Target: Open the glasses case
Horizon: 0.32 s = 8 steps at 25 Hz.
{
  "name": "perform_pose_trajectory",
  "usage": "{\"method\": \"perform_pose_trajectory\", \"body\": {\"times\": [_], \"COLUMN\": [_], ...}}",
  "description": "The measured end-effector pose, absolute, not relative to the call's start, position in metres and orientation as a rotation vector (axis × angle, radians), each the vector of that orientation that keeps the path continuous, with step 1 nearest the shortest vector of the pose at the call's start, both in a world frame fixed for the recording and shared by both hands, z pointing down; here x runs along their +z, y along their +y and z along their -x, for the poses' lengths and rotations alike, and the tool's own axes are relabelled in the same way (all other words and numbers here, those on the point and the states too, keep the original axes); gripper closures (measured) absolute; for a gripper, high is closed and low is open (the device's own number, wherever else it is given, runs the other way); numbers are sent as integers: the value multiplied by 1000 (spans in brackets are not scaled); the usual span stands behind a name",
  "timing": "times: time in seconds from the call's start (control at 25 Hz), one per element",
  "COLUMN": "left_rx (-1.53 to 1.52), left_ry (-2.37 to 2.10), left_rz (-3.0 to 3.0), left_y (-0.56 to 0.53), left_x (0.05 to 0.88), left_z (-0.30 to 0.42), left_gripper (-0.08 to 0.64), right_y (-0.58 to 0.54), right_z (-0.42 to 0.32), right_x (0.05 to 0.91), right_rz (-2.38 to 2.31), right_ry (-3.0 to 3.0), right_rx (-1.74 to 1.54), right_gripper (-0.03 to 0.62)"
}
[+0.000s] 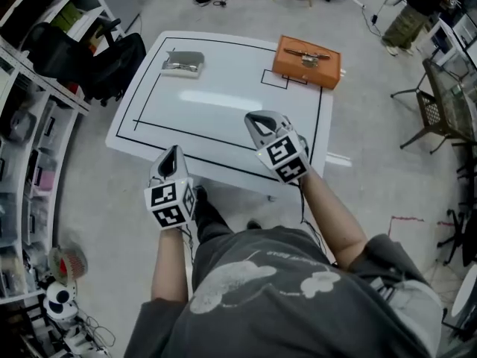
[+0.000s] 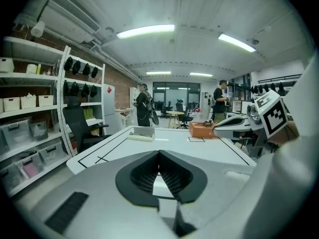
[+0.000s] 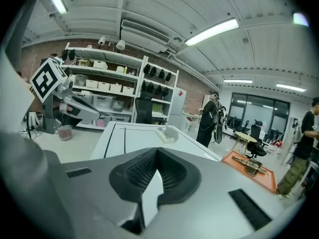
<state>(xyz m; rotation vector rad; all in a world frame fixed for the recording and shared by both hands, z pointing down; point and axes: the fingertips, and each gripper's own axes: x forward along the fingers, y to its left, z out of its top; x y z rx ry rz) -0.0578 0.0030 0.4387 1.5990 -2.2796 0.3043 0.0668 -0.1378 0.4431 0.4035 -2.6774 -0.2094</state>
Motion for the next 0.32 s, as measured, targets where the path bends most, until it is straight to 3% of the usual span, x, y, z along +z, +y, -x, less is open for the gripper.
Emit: {"method": "perform_pose_trajectory", "body": {"times": [0.32], "left_rx": [289], "left_ry": [-2296], "left_rz": [-1531], "left_y": [42], "left_x": [442], "left_z": [37], "left_gripper": [558], "right_y": [-106], "right_z": [-80], "right_x": [450], "right_rz": [-338], "right_ry": [-2701], "right_rx": [-148], "right_gripper": [594]}}
